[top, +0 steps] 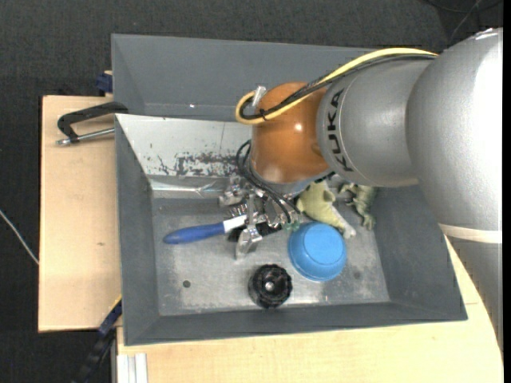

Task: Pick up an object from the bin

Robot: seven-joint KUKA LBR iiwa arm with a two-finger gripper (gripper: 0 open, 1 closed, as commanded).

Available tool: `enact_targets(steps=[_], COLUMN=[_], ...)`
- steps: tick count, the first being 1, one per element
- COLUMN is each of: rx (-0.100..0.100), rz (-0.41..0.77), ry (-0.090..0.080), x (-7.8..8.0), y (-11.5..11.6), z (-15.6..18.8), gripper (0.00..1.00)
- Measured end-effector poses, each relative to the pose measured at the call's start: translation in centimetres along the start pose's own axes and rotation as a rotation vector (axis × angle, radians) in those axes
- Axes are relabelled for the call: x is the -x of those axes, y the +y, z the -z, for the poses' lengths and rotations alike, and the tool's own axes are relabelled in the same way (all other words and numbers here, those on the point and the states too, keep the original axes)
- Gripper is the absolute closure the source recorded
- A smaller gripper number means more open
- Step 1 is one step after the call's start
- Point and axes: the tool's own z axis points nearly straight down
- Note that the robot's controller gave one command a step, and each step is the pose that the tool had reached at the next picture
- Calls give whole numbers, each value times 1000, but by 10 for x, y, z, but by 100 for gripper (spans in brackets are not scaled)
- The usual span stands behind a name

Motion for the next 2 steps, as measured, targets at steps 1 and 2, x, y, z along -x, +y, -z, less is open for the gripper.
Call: enact_targets(steps=[1,2], rx=[0,0], rz=[-1,-1], ry=[0,6], x=[1,1], y=[1,1], z=[1,3], gripper=[0,100])
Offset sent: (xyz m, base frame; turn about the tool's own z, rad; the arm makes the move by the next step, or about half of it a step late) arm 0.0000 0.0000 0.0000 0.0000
